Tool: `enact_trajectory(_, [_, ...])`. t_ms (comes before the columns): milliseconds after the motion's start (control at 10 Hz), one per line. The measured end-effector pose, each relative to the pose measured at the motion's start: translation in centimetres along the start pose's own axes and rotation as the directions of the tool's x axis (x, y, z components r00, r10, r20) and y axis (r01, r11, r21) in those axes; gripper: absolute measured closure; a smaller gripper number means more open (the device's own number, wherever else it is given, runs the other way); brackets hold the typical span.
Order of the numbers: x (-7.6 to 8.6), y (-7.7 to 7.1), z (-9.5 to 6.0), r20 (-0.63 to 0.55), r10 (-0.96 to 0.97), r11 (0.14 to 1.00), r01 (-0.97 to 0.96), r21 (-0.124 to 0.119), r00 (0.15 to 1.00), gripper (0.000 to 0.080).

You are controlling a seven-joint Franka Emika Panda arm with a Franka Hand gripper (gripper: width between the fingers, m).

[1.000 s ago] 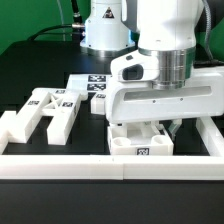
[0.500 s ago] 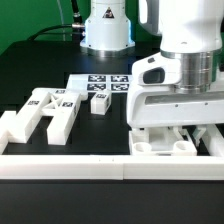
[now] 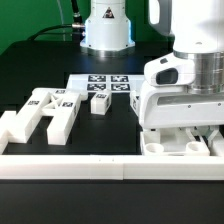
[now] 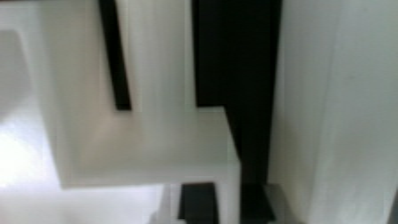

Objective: Assemble chair

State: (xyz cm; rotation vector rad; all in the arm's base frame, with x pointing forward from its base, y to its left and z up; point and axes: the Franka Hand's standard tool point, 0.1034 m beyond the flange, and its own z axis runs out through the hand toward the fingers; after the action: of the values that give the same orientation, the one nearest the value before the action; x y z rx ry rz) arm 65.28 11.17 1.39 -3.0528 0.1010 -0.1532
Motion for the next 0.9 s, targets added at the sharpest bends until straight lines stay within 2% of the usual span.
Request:
enact_trajectory(100, [0.0,0.1,0.0,0.000,-0.001,1.000,0.001,-0.001,1.000,0.0767])
enact_trajectory(200, [0.1,0.6,0.0,0.000,0.004,1.000,-0.004,-0.007,1.000,0.0694])
enact_trajectory(300, [0.1,1.2,0.1,0.000,0.009,1.000,-0.009,-0.014,1.000,0.0694])
enact_trajectory(400, [0.1,1.7,0.0,-0.001,0.011,1.000,-0.011,-0.020,1.000,0.0492])
enact_trajectory(500, [0.1,2.3,-0.2,-0.002,0.013,1.000,-0.013,-0.026,1.000,0.0355])
enact_trajectory(600, [0.2,2.7,-0.7,-0.006,0.011,0.999,-0.011,-0.031,1.000,0.0355])
enact_trajectory(700, [0.4,2.9,-1.6,-0.014,-0.004,1.000,0.004,-0.030,1.000,0.0202])
enact_trajectory(900, [0.1,3.0,-3.5,-0.025,-0.025,0.999,0.025,-0.027,0.999,0.0153])
